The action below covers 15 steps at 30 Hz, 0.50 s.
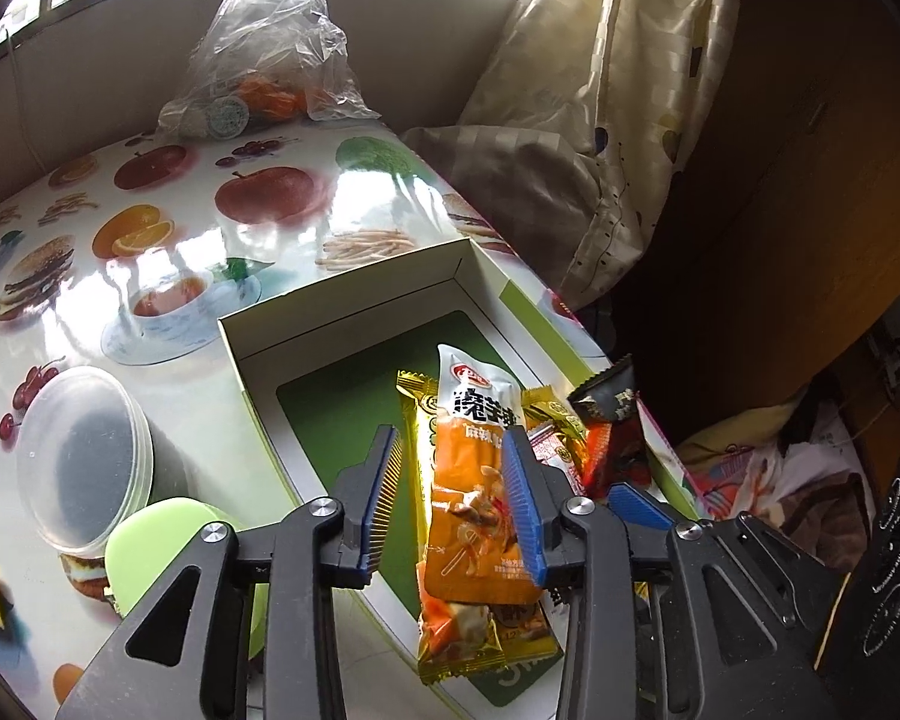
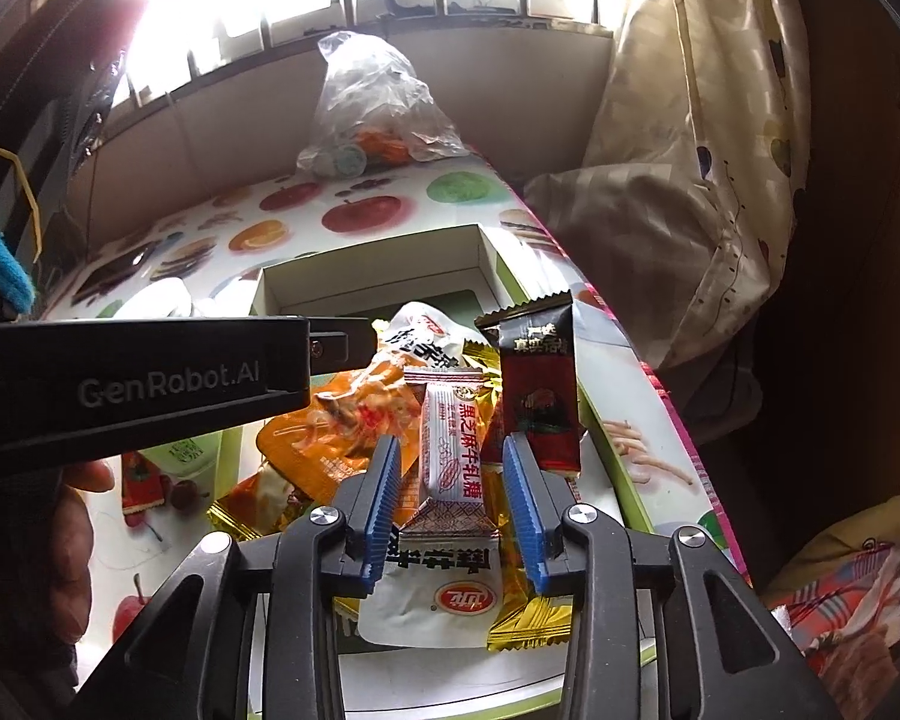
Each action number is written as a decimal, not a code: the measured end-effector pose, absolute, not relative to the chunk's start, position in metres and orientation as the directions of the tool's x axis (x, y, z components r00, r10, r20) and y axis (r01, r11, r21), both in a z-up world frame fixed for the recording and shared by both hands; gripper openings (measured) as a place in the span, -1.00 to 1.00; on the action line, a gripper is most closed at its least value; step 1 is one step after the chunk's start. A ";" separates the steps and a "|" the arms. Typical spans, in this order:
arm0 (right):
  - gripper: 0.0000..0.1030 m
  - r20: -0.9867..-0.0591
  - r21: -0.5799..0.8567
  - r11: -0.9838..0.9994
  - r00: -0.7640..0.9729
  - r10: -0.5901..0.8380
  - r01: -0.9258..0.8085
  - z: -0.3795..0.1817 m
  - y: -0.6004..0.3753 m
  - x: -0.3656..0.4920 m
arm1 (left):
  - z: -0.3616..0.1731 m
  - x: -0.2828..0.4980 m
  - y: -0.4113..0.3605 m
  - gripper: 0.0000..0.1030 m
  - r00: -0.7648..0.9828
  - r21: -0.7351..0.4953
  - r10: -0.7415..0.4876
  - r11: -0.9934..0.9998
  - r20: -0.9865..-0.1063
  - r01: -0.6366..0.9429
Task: Organize snacks
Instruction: 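Lower the orange pouch into the box and open the left tool while the right tool releases the white-red candy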
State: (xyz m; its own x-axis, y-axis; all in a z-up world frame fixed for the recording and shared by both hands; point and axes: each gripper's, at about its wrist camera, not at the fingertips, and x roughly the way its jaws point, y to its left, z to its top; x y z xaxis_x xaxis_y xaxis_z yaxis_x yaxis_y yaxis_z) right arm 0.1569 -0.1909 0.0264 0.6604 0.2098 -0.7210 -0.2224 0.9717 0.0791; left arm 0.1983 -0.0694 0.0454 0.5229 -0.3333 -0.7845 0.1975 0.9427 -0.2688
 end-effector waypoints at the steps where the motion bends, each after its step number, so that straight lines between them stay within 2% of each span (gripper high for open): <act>1: -0.29 -0.720 0.084 0.973 0.662 0.210 -0.217 0.027 -0.191 0.156 | 0.047 0.197 -0.068 -0.27 0.526 -0.271 -0.336 0.942 -0.782 0.199; 13: -0.19 -0.705 0.128 0.971 0.670 0.234 -0.204 0.041 -0.192 0.143 | 0.073 0.167 -0.046 -0.23 0.572 -0.265 -0.329 0.944 -0.751 0.195; 15: -0.19 -0.699 0.137 0.969 0.673 0.242 -0.207 0.046 -0.190 0.139 | 0.078 0.160 -0.039 -0.15 0.587 -0.252 -0.314 0.950 -0.746 0.187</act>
